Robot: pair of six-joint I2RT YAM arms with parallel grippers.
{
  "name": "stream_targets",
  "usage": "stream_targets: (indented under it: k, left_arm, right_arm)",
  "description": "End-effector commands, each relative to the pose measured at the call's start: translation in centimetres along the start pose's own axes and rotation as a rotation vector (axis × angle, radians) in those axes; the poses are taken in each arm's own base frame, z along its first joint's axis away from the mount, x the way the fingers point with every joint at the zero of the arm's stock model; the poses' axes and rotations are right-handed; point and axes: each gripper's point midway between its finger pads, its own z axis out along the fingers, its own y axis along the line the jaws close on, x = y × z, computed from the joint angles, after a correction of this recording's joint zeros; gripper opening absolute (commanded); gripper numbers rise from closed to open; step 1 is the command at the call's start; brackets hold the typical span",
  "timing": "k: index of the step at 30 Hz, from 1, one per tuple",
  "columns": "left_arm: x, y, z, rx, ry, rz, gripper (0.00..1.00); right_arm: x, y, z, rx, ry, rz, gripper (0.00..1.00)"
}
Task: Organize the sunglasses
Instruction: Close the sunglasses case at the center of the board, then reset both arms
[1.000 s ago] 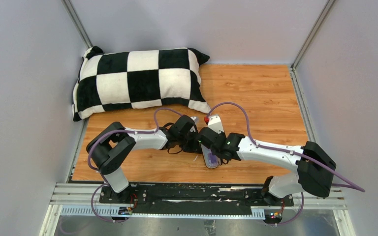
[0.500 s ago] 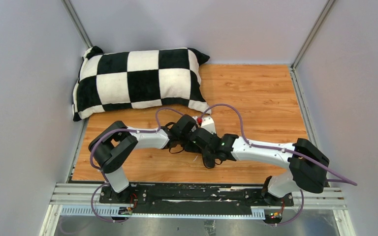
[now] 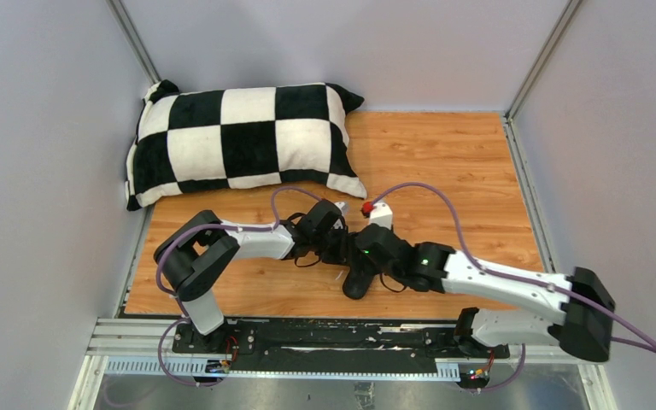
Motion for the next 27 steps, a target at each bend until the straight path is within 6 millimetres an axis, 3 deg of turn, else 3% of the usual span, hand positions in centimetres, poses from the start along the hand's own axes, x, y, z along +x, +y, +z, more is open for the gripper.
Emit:
stream_targets:
  k: [1, 6, 13, 18, 24, 27]
  left_arm:
    - [-1.0, -0.6, -0.8, -0.004, -0.035, 0.042, 0.18]
    - [-2.2, -0.3, -2.5, -0.04, -0.076, 0.064, 0.17]
    - [-4.2, 1.9, -7.1, -0.182, -0.2, 0.149, 0.19]
    - [-4.5, 3.1, -11.6, -0.207, -0.344, 0.146, 0.2]
    - [-5.0, 5.0, -19.8, -0.267, -0.635, 0.131, 0.24]
    - [-4.2, 7.0, -22.8, -0.308, -0.755, 0.089, 0.41]
  right_arm:
    - [-2.0, -2.9, -3.2, 0.05, -0.16, 0.052, 0.68]
    - [-1.5, -8.8, -5.3, 0.239, -0.212, 0.053, 0.8]
    - [-0.2, -15.3, -8.5, 0.502, -0.24, 0.138, 0.88]
    - [0.4, -16.6, -9.2, 0.528, -0.256, 0.168, 0.91]
    - [-0.2, -16.7, -9.8, 0.539, -0.262, 0.149, 0.92]
    - [-0.7, -16.7, -10.0, 0.561, -0.255, 0.126, 0.92]
